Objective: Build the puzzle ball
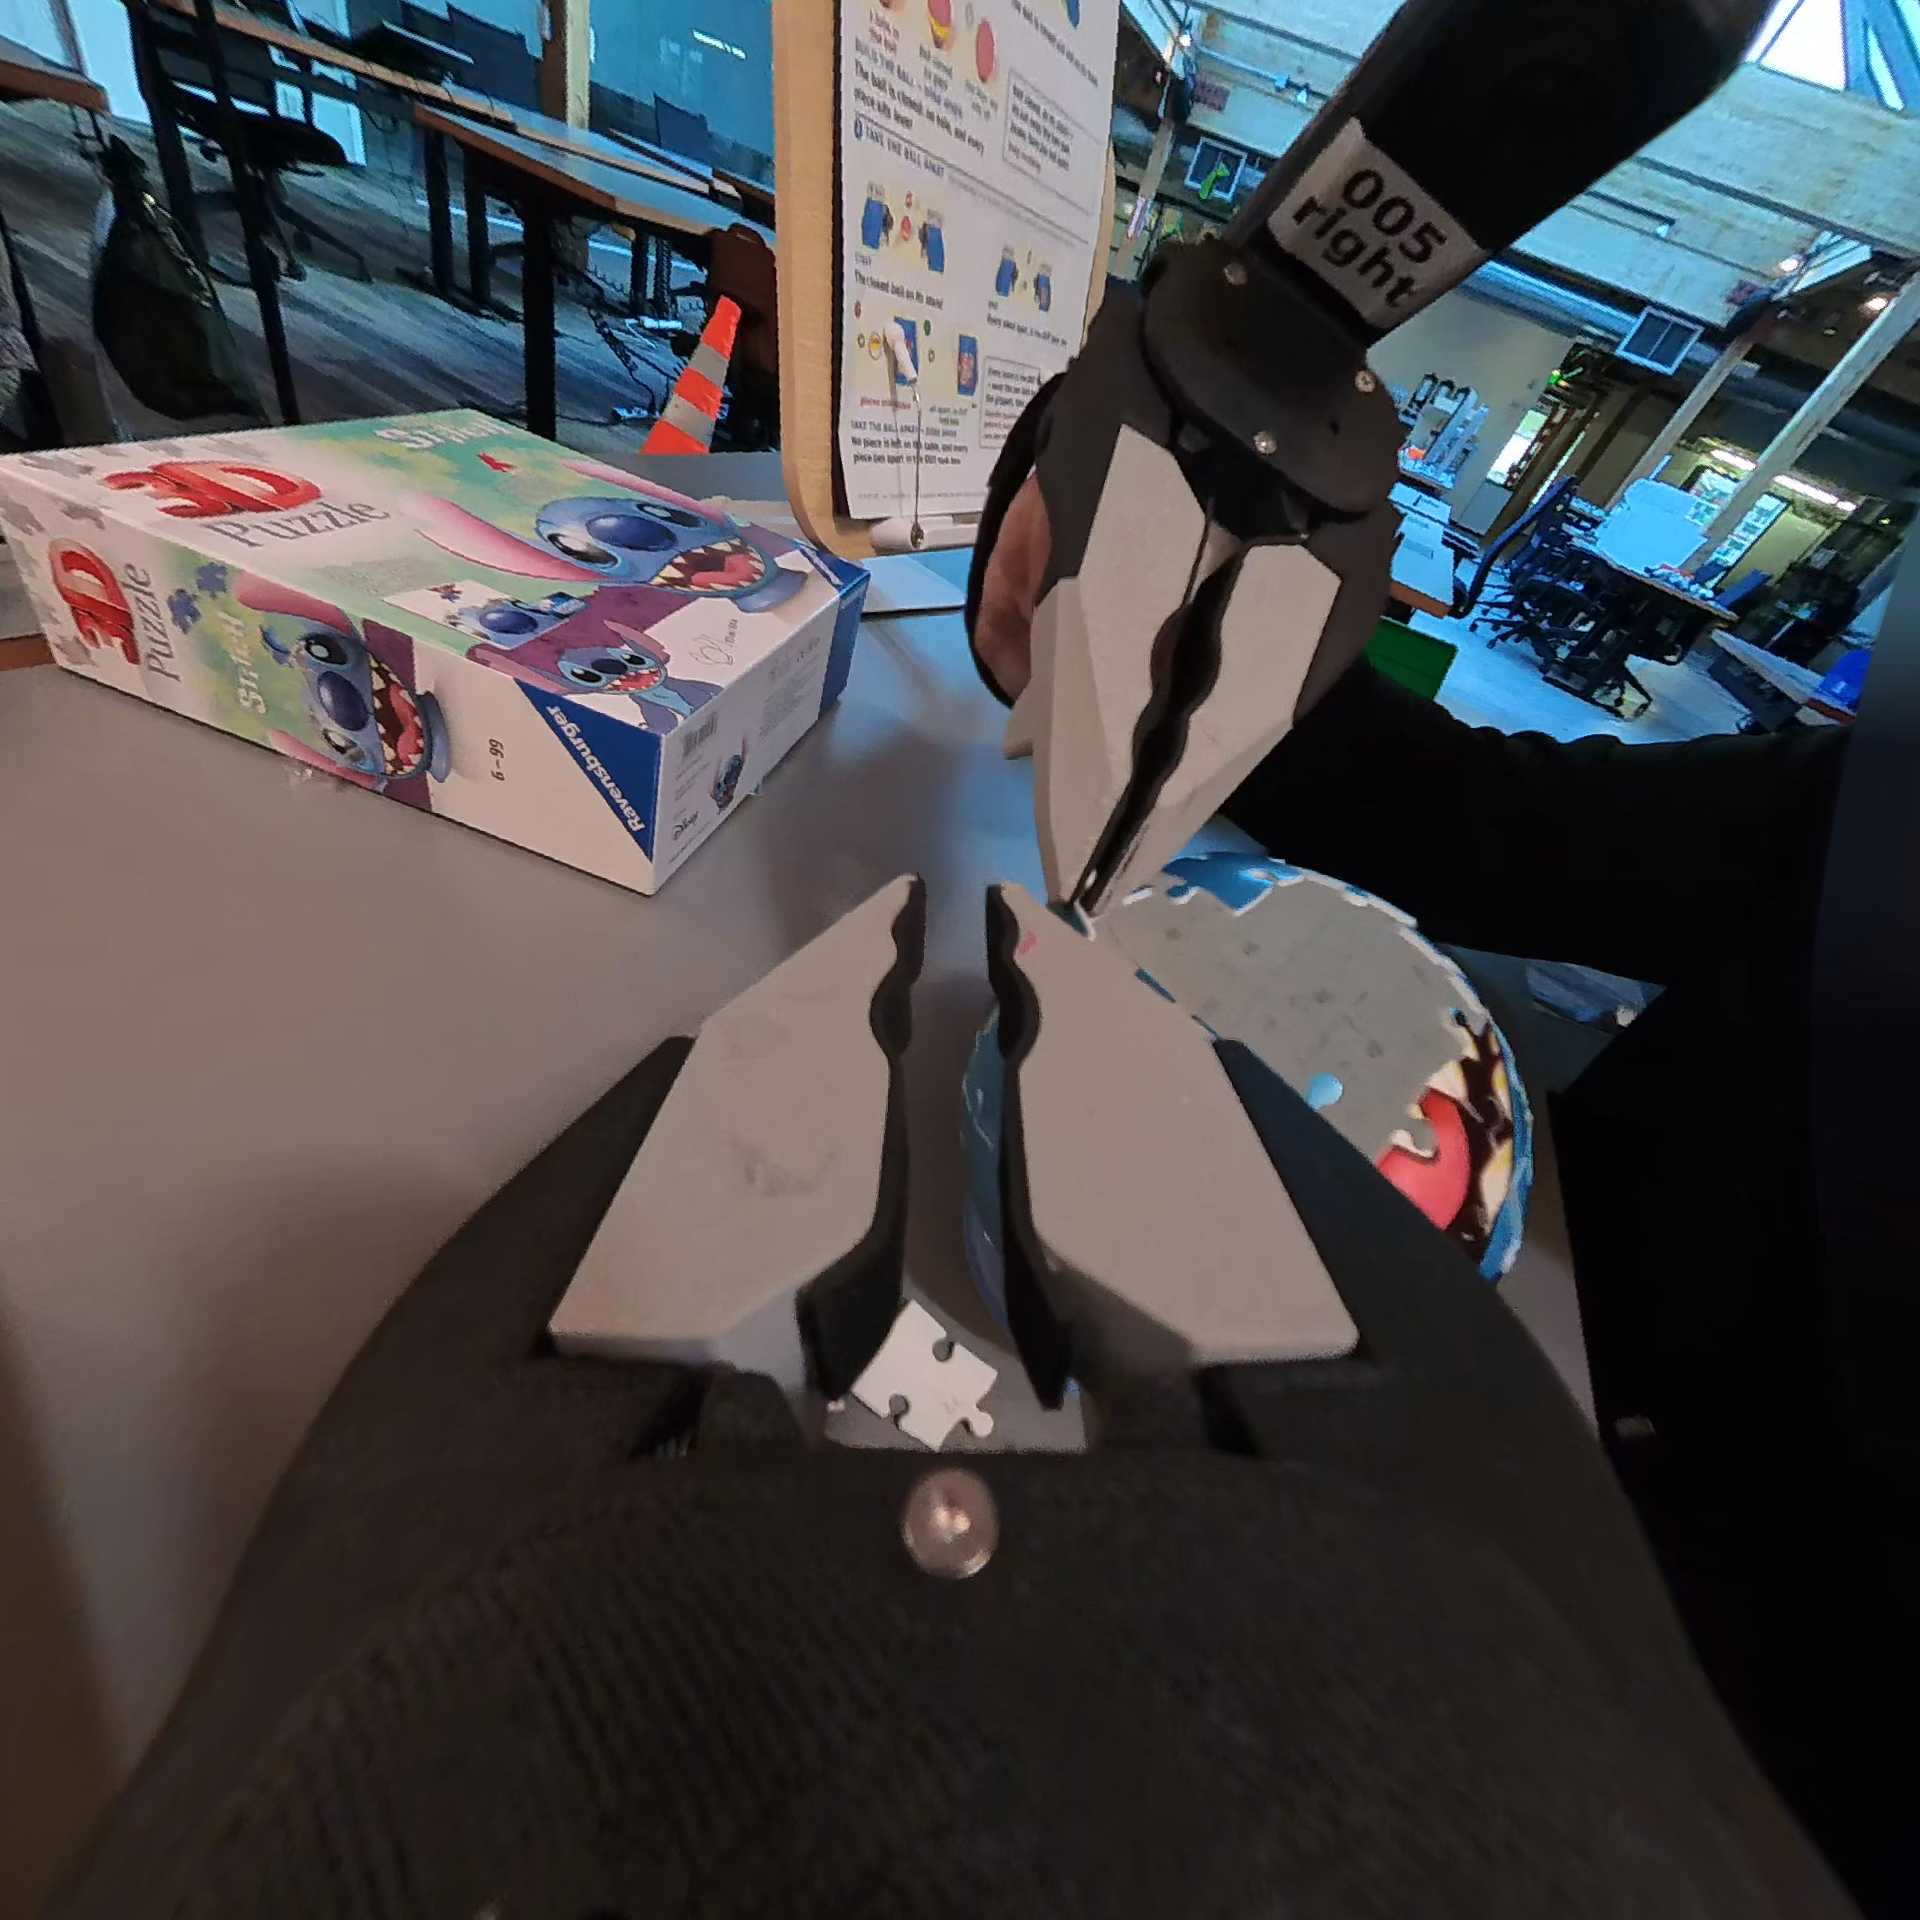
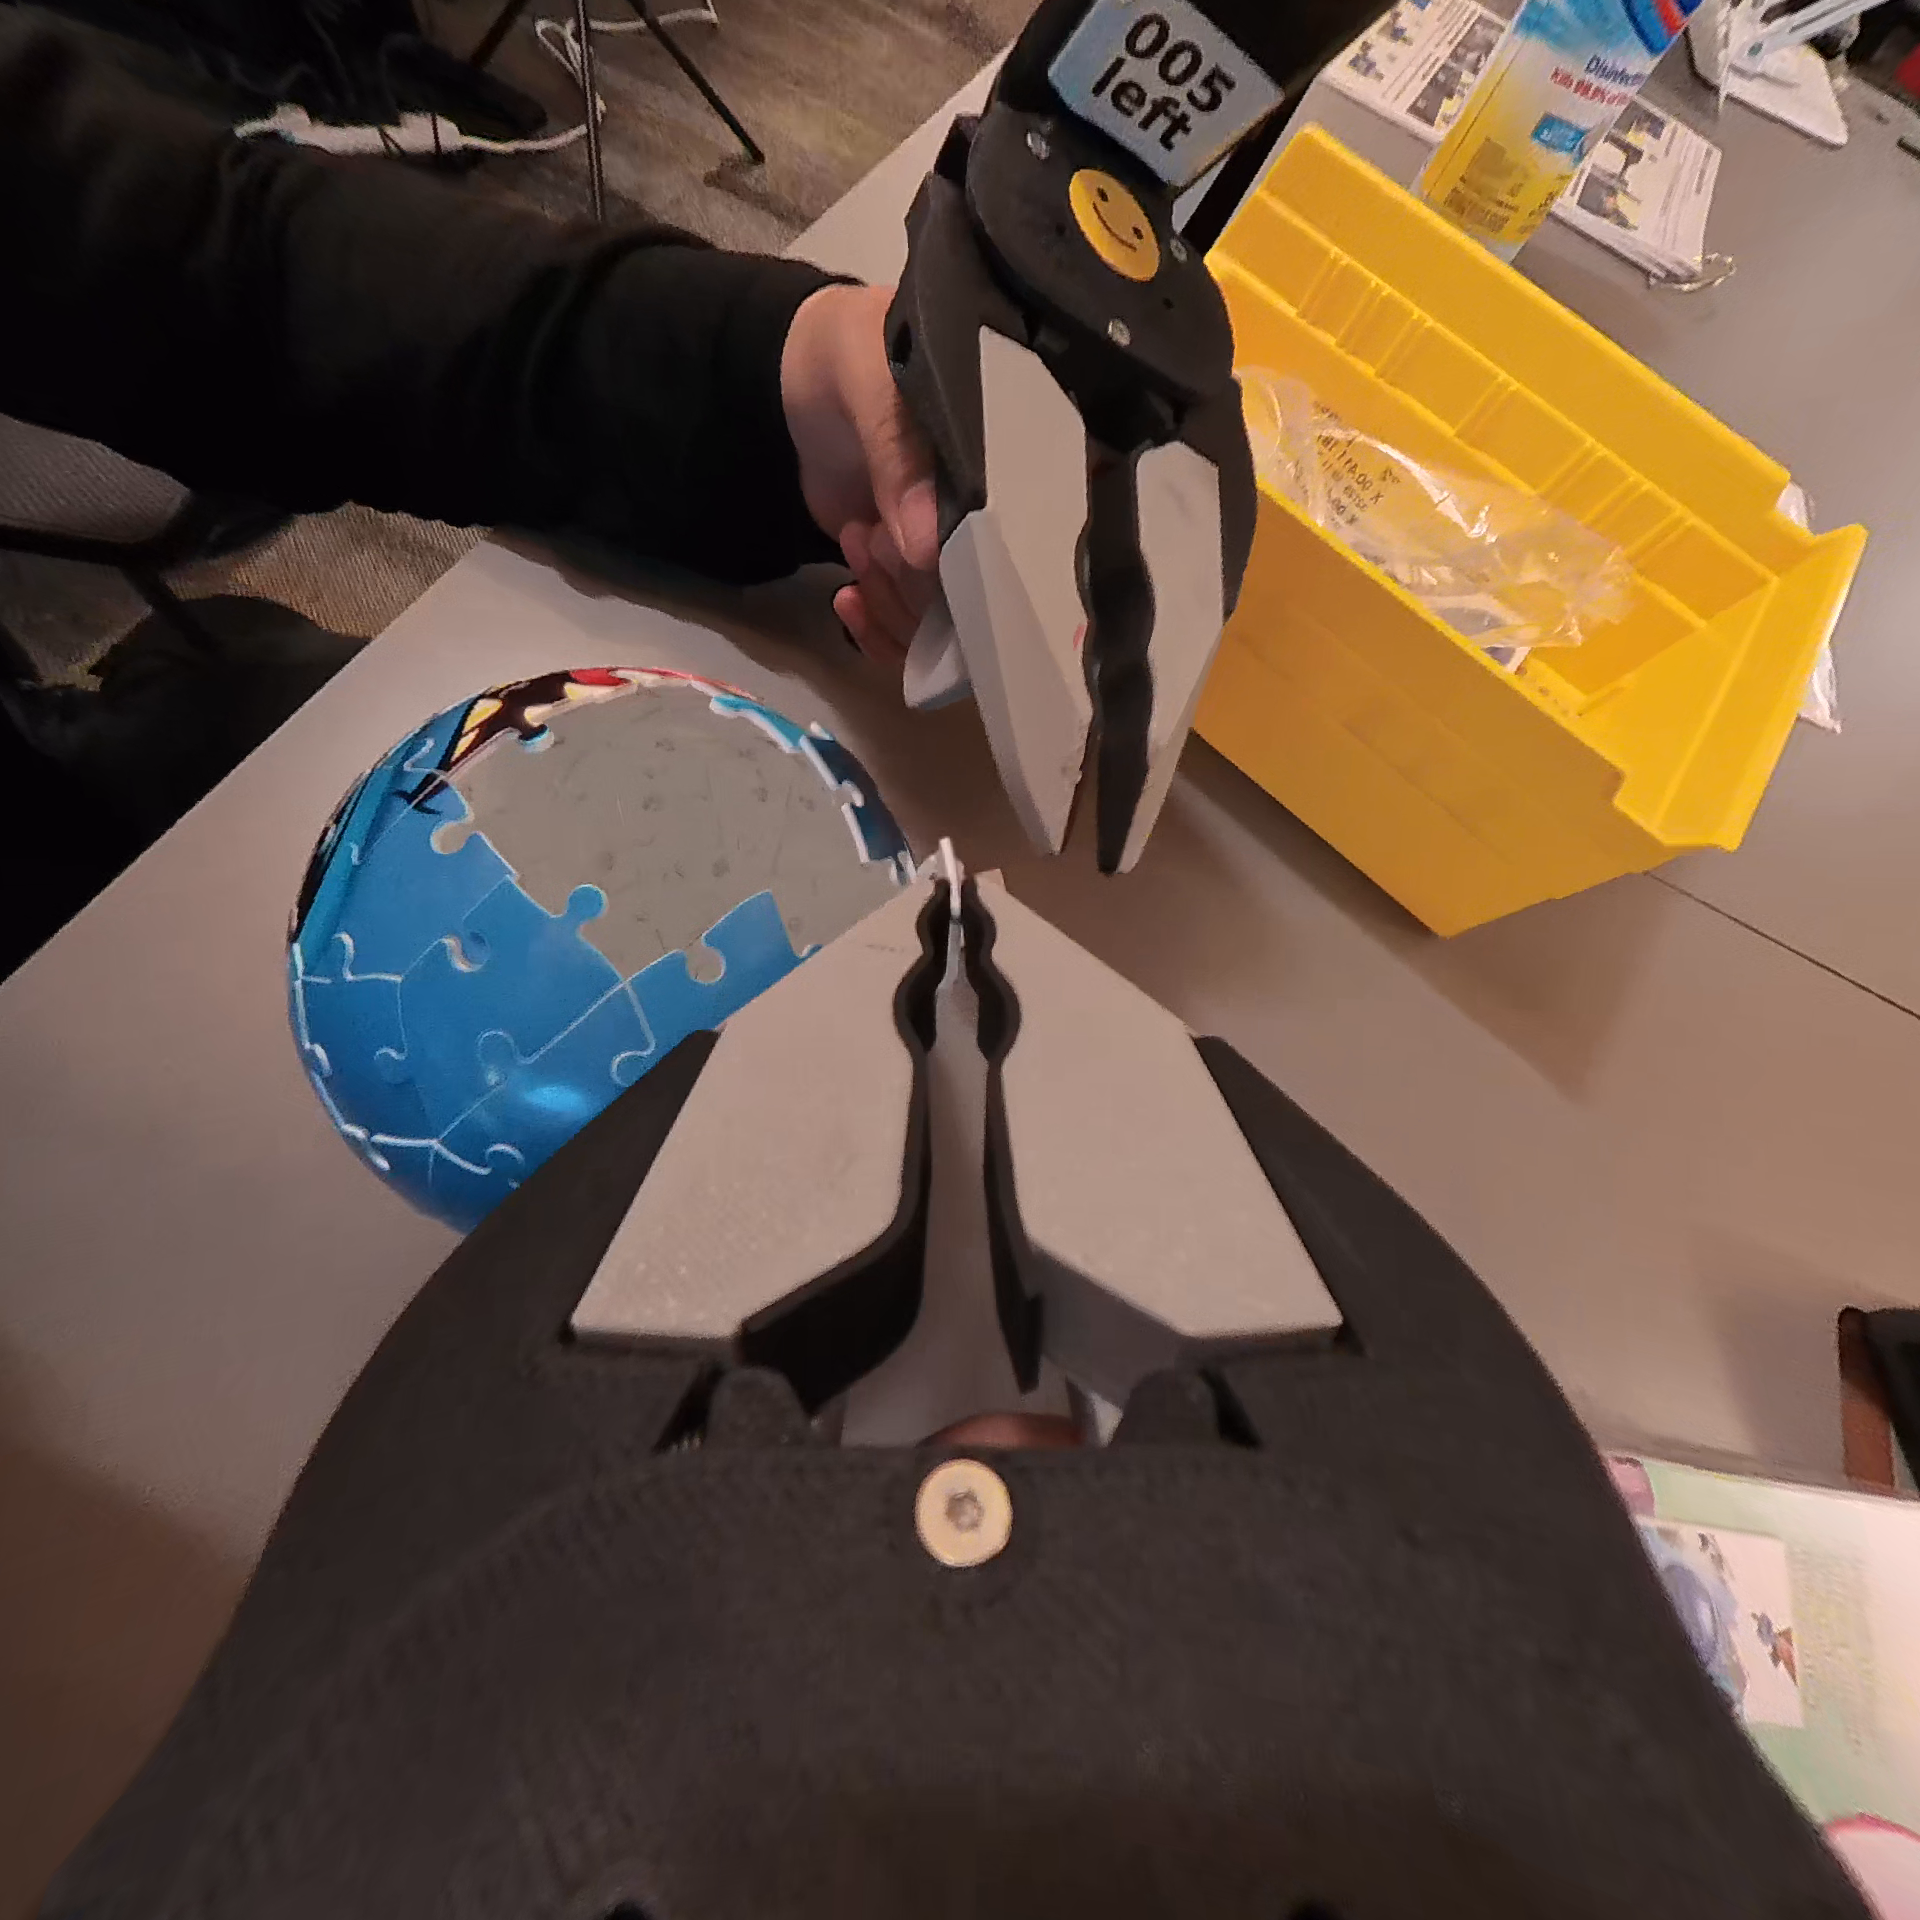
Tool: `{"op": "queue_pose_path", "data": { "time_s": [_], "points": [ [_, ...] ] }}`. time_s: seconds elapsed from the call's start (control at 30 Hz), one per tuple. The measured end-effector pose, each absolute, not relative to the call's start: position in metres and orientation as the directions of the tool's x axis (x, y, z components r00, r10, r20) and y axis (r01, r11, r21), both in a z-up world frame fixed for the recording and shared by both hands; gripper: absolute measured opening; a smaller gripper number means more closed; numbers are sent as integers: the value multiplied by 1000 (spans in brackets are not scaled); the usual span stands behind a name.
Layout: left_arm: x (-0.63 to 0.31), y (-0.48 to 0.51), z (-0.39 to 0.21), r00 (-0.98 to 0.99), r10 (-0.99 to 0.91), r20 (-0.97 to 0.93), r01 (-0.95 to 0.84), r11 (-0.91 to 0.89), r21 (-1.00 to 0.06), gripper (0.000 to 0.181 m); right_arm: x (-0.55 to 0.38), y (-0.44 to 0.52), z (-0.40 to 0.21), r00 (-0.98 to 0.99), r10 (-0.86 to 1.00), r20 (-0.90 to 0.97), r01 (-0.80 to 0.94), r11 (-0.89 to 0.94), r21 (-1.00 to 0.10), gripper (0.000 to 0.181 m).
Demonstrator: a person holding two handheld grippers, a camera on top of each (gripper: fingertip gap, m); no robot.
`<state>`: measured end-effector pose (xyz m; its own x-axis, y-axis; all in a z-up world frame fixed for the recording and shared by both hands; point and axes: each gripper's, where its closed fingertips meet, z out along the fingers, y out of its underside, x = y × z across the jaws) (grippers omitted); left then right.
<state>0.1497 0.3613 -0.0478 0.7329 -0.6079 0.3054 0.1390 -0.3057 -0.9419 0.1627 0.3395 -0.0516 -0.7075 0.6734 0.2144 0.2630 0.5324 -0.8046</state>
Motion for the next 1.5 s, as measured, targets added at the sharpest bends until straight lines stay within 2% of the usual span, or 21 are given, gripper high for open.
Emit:
{"op": "queue_pose_path", "data": {
  "time_s": [0.27,1.5],
  "points": [
    [148,362,-49,734,-602,315,146,-313,-939,8,158,336,-55,-701,663,263,198,536,-821,0],
    [167,355,-64,676,-657,332,78,-384,-920,4,174,337,-58,-752,601,273,175,580,-796,0]
  ]
}}
